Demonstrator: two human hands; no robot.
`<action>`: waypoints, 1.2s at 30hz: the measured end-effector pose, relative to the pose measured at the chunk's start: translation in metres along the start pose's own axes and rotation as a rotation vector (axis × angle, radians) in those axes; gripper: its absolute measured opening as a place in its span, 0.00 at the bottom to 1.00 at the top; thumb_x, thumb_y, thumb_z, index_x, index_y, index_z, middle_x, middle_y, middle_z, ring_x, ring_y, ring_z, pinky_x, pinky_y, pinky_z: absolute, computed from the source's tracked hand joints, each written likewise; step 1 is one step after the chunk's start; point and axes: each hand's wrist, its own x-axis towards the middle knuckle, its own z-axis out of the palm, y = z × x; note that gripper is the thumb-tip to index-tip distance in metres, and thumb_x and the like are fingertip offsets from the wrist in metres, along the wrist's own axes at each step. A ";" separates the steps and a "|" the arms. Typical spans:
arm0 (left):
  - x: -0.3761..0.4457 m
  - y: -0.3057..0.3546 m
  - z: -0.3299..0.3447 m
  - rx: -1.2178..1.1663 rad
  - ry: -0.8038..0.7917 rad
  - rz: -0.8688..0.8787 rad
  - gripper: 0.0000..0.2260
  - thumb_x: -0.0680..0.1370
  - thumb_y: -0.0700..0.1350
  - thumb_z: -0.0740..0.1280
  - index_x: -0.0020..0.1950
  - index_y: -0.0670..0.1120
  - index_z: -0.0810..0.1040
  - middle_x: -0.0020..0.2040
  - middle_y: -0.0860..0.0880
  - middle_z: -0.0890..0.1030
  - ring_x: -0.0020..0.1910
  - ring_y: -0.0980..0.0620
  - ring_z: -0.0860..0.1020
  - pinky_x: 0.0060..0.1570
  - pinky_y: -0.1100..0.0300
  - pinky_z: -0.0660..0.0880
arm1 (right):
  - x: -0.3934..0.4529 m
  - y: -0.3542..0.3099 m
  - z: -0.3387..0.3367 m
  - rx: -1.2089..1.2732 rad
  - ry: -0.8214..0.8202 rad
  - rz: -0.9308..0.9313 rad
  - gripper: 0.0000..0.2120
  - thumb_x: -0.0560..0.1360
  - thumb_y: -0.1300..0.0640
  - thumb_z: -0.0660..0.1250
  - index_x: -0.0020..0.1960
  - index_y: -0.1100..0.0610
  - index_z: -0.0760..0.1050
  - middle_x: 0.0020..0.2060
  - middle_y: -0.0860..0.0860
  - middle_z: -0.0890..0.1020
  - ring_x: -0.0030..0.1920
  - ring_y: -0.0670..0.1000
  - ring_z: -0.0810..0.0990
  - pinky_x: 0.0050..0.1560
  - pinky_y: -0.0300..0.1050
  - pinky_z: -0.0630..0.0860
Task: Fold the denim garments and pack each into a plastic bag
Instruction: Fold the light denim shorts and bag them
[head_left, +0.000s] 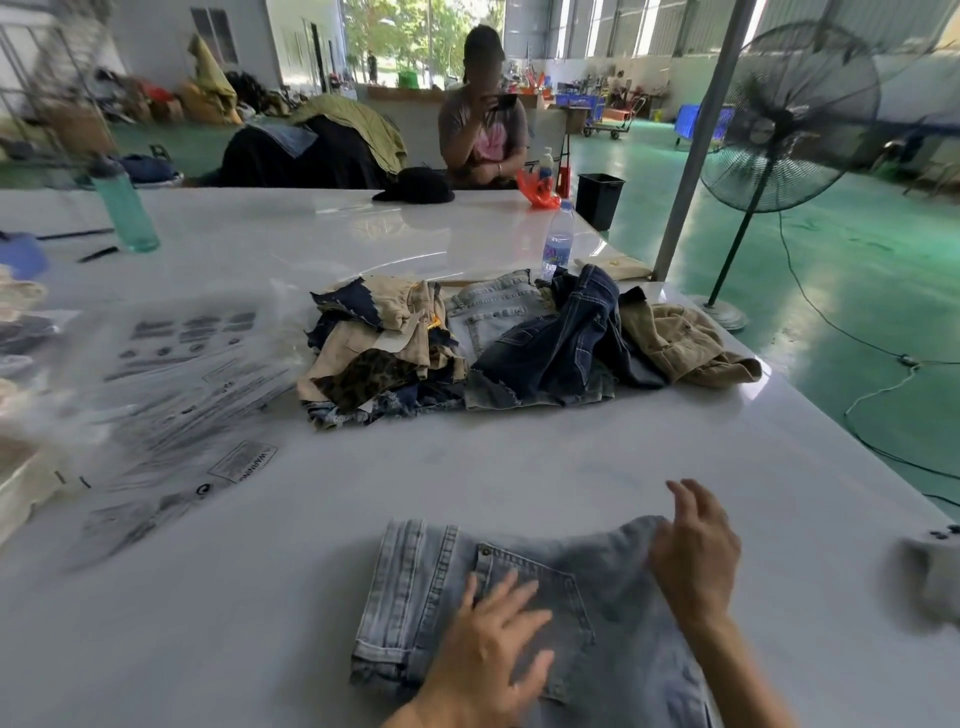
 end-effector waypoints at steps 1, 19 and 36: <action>0.002 -0.010 -0.006 -0.033 0.079 -0.095 0.16 0.68 0.55 0.68 0.54 0.53 0.83 0.59 0.53 0.81 0.61 0.52 0.77 0.56 0.39 0.74 | -0.009 -0.020 0.002 0.013 0.016 -0.138 0.22 0.66 0.70 0.74 0.59 0.66 0.78 0.58 0.64 0.79 0.56 0.66 0.79 0.53 0.62 0.76; -0.044 -0.061 -0.029 -0.232 -0.162 -0.965 0.32 0.77 0.59 0.62 0.74 0.47 0.55 0.66 0.42 0.71 0.62 0.44 0.73 0.55 0.57 0.71 | 0.013 0.013 0.010 -0.261 -0.757 0.100 0.27 0.73 0.34 0.63 0.64 0.50 0.72 0.62 0.53 0.75 0.63 0.56 0.71 0.59 0.49 0.71; -0.042 -0.053 -0.031 0.012 -0.155 -0.425 0.32 0.74 0.55 0.68 0.74 0.44 0.64 0.76 0.39 0.59 0.74 0.35 0.57 0.68 0.35 0.59 | -0.079 -0.086 0.037 -0.174 -0.721 -0.374 0.28 0.79 0.35 0.45 0.77 0.41 0.47 0.77 0.44 0.44 0.76 0.46 0.37 0.68 0.68 0.33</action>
